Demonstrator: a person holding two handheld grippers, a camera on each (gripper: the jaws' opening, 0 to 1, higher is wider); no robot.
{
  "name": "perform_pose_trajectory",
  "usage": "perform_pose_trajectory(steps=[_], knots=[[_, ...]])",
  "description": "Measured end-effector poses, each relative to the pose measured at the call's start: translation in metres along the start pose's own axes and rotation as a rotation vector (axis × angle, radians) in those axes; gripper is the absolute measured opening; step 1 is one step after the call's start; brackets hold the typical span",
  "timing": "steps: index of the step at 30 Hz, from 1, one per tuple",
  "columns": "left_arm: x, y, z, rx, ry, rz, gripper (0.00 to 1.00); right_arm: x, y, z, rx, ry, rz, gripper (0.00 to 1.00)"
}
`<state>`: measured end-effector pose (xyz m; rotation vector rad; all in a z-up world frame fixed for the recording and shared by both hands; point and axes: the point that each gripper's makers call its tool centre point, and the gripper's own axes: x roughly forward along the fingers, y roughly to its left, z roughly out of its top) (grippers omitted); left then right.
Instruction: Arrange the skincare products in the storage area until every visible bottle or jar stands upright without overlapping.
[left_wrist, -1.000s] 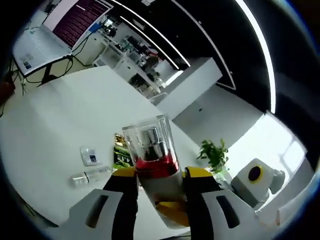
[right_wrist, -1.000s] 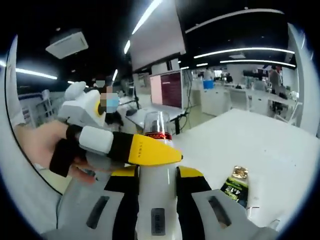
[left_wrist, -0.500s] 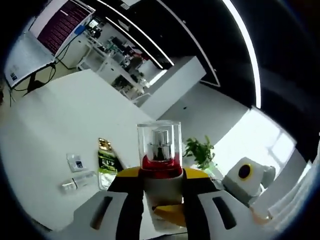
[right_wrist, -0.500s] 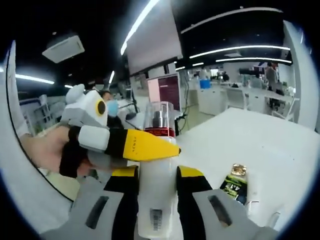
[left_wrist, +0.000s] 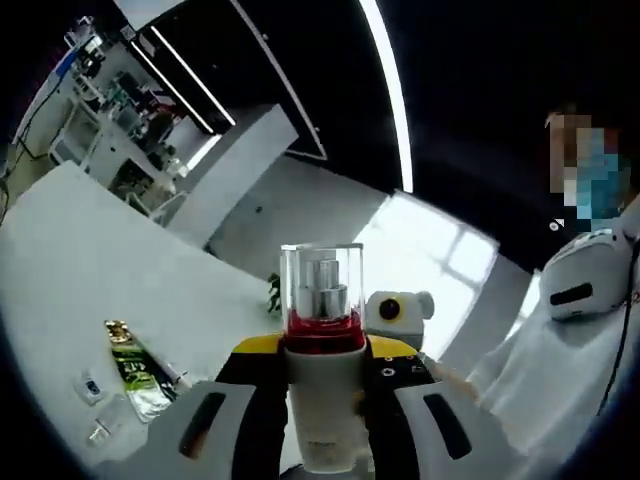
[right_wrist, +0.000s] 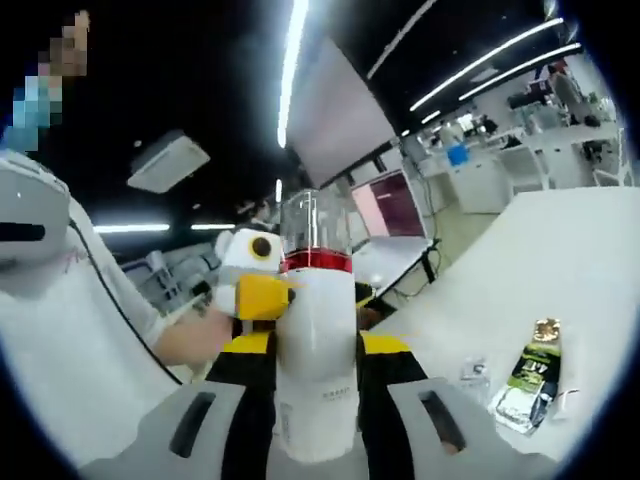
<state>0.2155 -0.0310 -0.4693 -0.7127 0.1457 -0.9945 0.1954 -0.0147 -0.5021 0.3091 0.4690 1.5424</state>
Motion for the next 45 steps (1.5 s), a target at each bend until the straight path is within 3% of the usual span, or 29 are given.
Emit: perform_pose_trajectory(steps=[4, 7, 9, 16, 23, 28, 33, 35, 37, 40, 42, 45], knots=[[0.002, -0.025, 0.002, -0.01, 0.019, -0.157, 0.23, -0.002, 0.025, 0.005, 0.065, 0.022, 0.148, 0.3], [0.006, -0.04, -0.002, 0.007, 0.055, -0.232, 0.23, -0.004, 0.038, 0.002, 0.079, 0.058, 0.238, 0.29], [0.005, -0.043, -0.003, 0.002, 0.068, -0.263, 0.23, -0.004, 0.041, -0.001, 0.089, 0.076, 0.254, 0.29], [0.005, -0.038, 0.004, -0.014, 0.046, -0.275, 0.23, -0.001, 0.037, 0.007, 0.019, 0.024, 0.154, 0.27], [0.009, -0.035, 0.003, 0.065, 0.104, -0.242, 0.24, -0.002, 0.033, 0.008, -0.049, 0.025, 0.088, 0.27], [0.012, -0.027, 0.006, 0.104, 0.101, -0.167, 0.24, -0.003, 0.023, 0.011, -0.069, 0.017, 0.036, 0.26], [0.015, -0.009, 0.006, 0.153, 0.116, -0.004, 0.26, -0.006, 0.003, 0.011, -0.128, 0.036, -0.1, 0.27], [0.016, -0.003, 0.006, 0.12, 0.103, 0.052, 0.26, -0.007, -0.004, 0.012, -0.122, 0.028, -0.144, 0.27], [0.019, 0.006, 0.008, 0.113, 0.075, 0.13, 0.27, -0.008, -0.014, 0.013, -0.141, 0.026, -0.221, 0.27], [0.024, 0.019, 0.01, 0.136, 0.042, 0.252, 0.28, -0.009, -0.03, 0.013, -0.239, 0.074, -0.355, 0.27], [0.026, 0.033, 0.016, 0.058, -0.035, 0.375, 0.28, -0.005, -0.038, 0.017, -0.333, 0.112, -0.456, 0.27], [0.023, 0.04, 0.028, 0.077, -0.124, 0.453, 0.27, 0.0, -0.042, 0.021, -0.352, 0.104, -0.5, 0.27]])
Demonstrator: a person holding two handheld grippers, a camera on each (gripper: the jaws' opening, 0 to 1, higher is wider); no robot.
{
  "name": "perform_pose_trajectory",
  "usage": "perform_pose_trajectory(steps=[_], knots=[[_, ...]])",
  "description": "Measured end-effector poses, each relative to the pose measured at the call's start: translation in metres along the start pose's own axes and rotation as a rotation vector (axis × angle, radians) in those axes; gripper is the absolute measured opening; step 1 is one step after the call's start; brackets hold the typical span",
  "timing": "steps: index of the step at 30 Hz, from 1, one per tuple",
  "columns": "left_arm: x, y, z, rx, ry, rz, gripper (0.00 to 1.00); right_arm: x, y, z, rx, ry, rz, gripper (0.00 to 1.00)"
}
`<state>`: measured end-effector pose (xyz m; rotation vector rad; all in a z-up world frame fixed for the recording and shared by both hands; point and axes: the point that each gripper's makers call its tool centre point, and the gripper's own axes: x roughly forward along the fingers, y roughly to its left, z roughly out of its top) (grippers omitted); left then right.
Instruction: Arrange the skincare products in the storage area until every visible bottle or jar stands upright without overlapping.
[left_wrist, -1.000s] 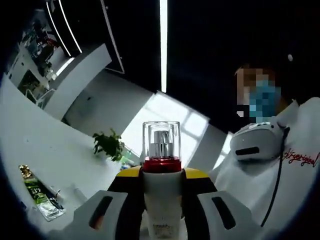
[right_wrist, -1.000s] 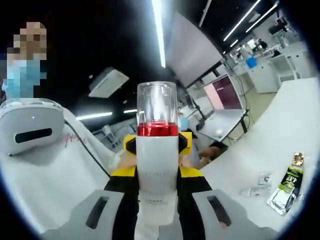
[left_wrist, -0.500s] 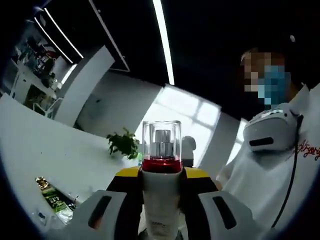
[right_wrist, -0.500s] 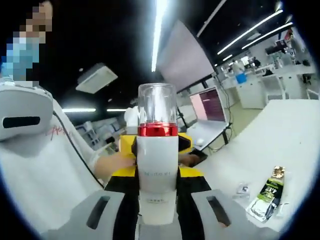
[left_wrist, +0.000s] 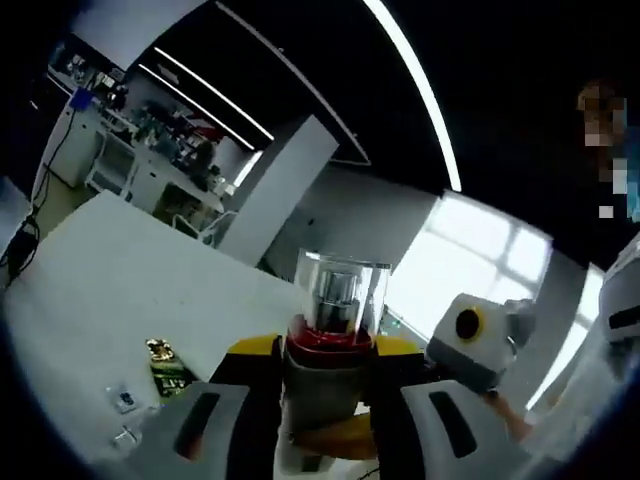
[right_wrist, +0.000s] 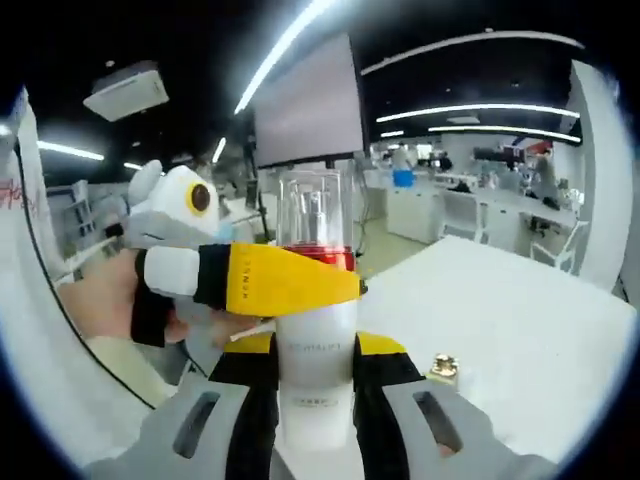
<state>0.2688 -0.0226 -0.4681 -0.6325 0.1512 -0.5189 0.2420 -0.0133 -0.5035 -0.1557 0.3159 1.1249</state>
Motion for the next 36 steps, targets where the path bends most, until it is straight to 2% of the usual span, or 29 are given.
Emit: perform_pose_trajectory(steps=[2, 3, 5, 7, 11, 14, 22, 25, 30, 31, 32, 33, 34, 35, 36], knots=[[-0.001, 0.004, 0.003, -0.017, -0.031, 0.048, 0.27, 0.001, 0.0, 0.003, 0.01, -0.017, -0.032, 0.27], [-0.001, 0.006, 0.003, -0.014, -0.041, 0.071, 0.27, 0.001, -0.001, 0.002, -0.012, -0.014, -0.068, 0.27], [-0.003, 0.011, 0.002, 0.002, -0.049, 0.122, 0.27, 0.002, 0.001, 0.0, -0.023, -0.002, -0.095, 0.27], [-0.005, 0.011, -0.001, 0.028, -0.046, 0.142, 0.27, 0.003, 0.006, -0.001, -0.005, 0.008, -0.109, 0.27], [-0.006, 0.012, -0.004, 0.036, -0.024, 0.134, 0.26, 0.001, 0.004, -0.003, -0.054, 0.035, -0.113, 0.28], [-0.006, 0.012, -0.003, 0.003, -0.017, 0.111, 0.26, 0.0, 0.003, -0.001, -0.055, 0.025, -0.11, 0.28], [-0.008, 0.008, -0.006, -0.027, 0.023, 0.062, 0.26, 0.001, 0.007, -0.001, -0.039, 0.022, -0.028, 0.28], [-0.008, 0.004, -0.007, -0.047, 0.046, 0.009, 0.26, -0.002, 0.012, 0.001, 0.017, -0.006, 0.044, 0.29], [-0.009, -0.016, -0.012, -0.042, 0.098, -0.138, 0.26, -0.009, 0.018, 0.004, 0.143, -0.052, 0.182, 0.31], [-0.01, -0.021, -0.012, -0.037, 0.104, -0.164, 0.26, -0.011, 0.018, 0.006, 0.137, -0.065, 0.213, 0.32], [-0.011, -0.027, -0.013, -0.011, 0.114, -0.2, 0.26, -0.026, 0.021, 0.003, 0.155, -0.074, 0.253, 0.32], [-0.012, -0.032, -0.012, -0.001, 0.115, -0.223, 0.26, -0.03, 0.023, 0.005, 0.168, -0.085, 0.286, 0.32], [-0.015, -0.043, -0.014, 0.025, 0.135, -0.284, 0.26, -0.034, 0.026, 0.005, 0.167, -0.093, 0.333, 0.32], [-0.017, -0.051, -0.015, 0.04, 0.139, -0.314, 0.26, -0.04, 0.03, 0.006, 0.206, -0.096, 0.396, 0.32], [-0.02, -0.061, -0.016, 0.051, 0.149, -0.365, 0.26, -0.044, 0.033, 0.006, 0.225, -0.094, 0.428, 0.32]])
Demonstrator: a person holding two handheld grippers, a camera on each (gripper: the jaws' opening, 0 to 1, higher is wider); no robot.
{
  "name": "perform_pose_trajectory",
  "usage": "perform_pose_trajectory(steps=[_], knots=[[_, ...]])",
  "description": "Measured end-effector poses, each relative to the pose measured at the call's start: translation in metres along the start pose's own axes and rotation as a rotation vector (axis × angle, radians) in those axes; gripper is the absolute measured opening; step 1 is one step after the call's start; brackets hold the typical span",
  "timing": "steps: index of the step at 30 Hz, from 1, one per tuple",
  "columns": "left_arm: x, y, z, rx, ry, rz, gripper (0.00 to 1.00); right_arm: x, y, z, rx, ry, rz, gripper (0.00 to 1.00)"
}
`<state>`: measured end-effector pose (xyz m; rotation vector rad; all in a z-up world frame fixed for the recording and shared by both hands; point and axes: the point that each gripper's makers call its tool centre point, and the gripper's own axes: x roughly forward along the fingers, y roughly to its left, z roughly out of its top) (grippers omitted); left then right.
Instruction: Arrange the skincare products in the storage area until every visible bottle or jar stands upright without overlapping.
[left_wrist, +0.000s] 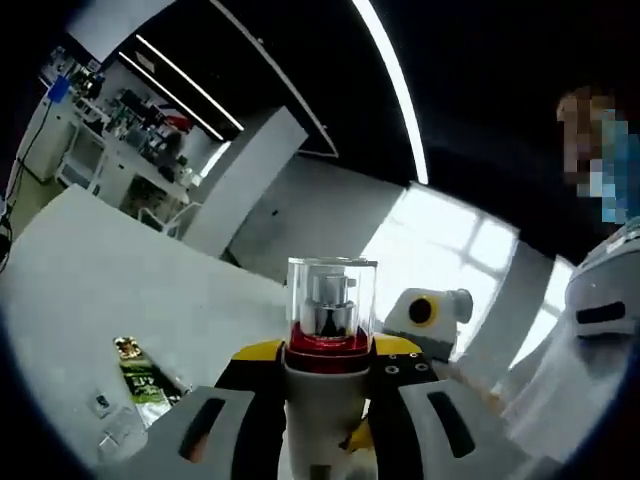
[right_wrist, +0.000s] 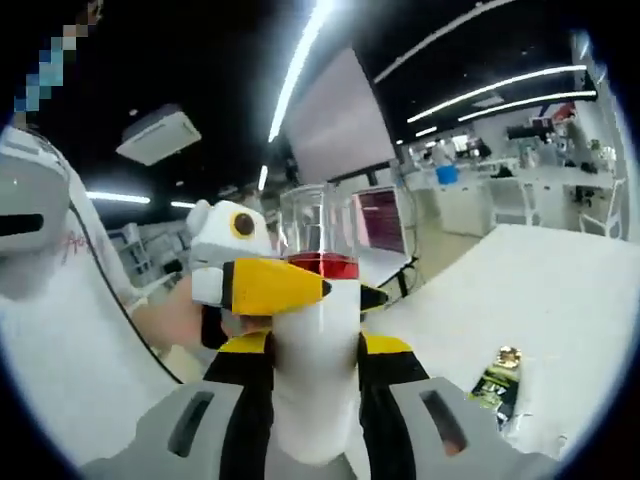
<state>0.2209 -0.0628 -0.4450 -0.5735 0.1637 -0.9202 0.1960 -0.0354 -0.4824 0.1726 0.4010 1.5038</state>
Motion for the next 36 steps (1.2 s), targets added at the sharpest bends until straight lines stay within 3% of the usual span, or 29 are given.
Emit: perform_pose_trajectory(steps=[1, 4, 6, 11, 19, 21, 24, 29, 36], knots=[[0.001, -0.009, -0.003, 0.018, 0.019, -0.043, 0.26, -0.004, 0.008, -0.001, -0.027, 0.012, 0.062, 0.32], [0.003, -0.031, -0.009, 0.096, 0.069, -0.148, 0.26, -0.01, 0.021, -0.002, -0.07, 0.022, 0.134, 0.31], [0.004, -0.04, -0.012, 0.136, 0.097, -0.185, 0.26, -0.016, 0.031, -0.003, -0.106, 0.031, 0.194, 0.3], [0.005, -0.063, -0.022, 0.278, 0.208, -0.305, 0.26, -0.026, 0.043, -0.001, -0.232, -0.009, 0.246, 0.29], [0.015, -0.069, -0.03, 0.38, 0.288, -0.335, 0.26, -0.034, 0.04, -0.002, -0.323, -0.043, 0.161, 0.29], [0.017, -0.068, -0.037, 0.443, 0.321, -0.345, 0.26, -0.035, 0.038, -0.006, -0.354, -0.04, 0.131, 0.29], [0.02, -0.066, -0.048, 0.468, 0.358, -0.358, 0.26, -0.037, 0.033, -0.016, -0.359, -0.022, 0.091, 0.29], [0.02, -0.057, -0.074, 0.472, 0.459, -0.38, 0.26, -0.038, 0.027, -0.035, -0.365, 0.006, 0.05, 0.29], [0.03, -0.042, -0.096, 0.433, 0.496, -0.408, 0.26, -0.043, 0.01, -0.057, -0.344, -0.014, -0.01, 0.29]])
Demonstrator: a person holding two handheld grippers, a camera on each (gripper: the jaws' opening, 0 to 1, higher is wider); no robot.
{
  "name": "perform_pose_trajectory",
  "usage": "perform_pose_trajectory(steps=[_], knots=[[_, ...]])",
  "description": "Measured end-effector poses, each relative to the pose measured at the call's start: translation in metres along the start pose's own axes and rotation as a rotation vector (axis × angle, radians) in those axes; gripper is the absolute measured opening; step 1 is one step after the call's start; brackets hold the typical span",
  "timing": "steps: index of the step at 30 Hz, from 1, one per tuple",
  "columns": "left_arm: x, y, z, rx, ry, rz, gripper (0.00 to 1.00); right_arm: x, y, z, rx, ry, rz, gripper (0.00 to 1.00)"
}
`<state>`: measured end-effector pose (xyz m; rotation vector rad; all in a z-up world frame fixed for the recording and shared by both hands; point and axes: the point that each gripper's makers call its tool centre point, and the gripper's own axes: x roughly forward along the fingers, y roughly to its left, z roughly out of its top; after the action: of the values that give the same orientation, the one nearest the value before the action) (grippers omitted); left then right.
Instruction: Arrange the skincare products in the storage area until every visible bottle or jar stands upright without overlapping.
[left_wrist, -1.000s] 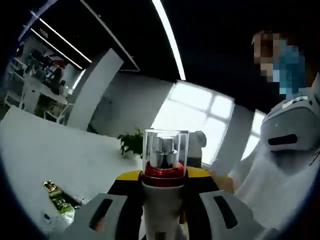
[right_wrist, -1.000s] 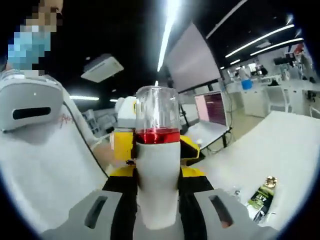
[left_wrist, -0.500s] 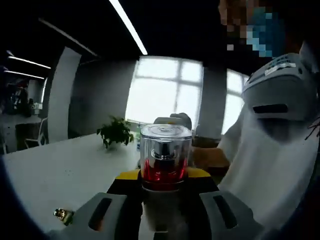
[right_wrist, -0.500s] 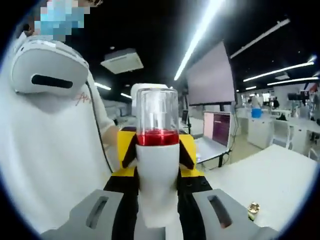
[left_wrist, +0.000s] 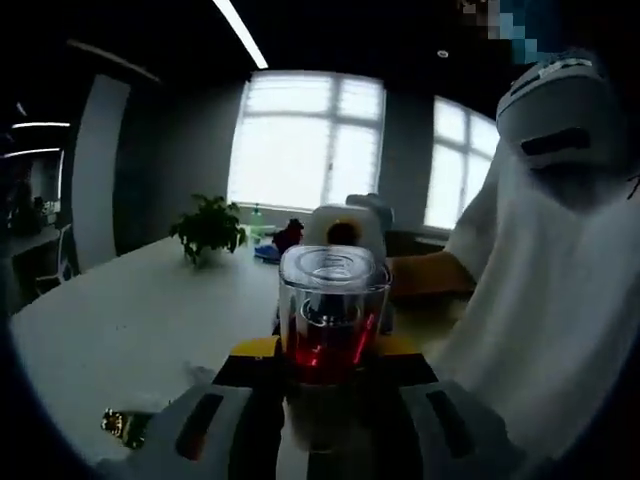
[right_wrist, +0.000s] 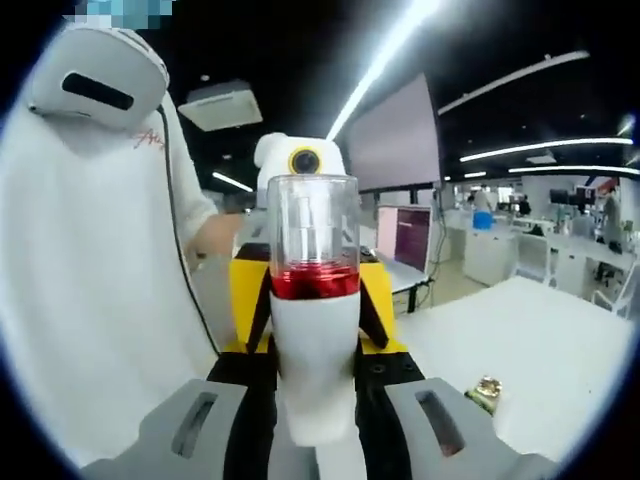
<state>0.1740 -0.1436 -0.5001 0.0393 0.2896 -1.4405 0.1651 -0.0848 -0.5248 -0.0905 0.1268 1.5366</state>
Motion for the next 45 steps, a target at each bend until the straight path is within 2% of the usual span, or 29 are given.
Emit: perform_pose_trajectory(steps=[5, 10, 18, 28, 36, 41, 45], knots=[[0.017, 0.008, -0.021, 0.01, 0.049, -0.006, 0.26, -0.004, -0.011, -0.026, 0.011, 0.04, -0.047, 0.29], [0.03, 0.02, -0.038, 0.0, 0.057, -0.022, 0.26, -0.013, -0.022, -0.051, 0.023, 0.081, -0.094, 0.29], [0.053, 0.025, -0.059, -0.009, 0.081, -0.047, 0.26, -0.023, -0.038, -0.083, 0.032, 0.139, -0.143, 0.28], [0.062, 0.048, -0.083, -0.027, 0.063, -0.073, 0.26, -0.027, -0.057, -0.113, 0.051, 0.169, -0.178, 0.29], [0.079, 0.07, -0.099, -0.041, 0.019, -0.071, 0.26, -0.035, -0.075, -0.137, 0.089, 0.147, -0.209, 0.29], [0.09, 0.085, -0.114, -0.049, 0.021, -0.076, 0.26, -0.04, -0.087, -0.156, 0.083, 0.181, -0.249, 0.29], [0.098, 0.089, -0.125, -0.047, 0.025, -0.114, 0.26, -0.043, -0.093, -0.17, 0.085, 0.204, -0.261, 0.29]])
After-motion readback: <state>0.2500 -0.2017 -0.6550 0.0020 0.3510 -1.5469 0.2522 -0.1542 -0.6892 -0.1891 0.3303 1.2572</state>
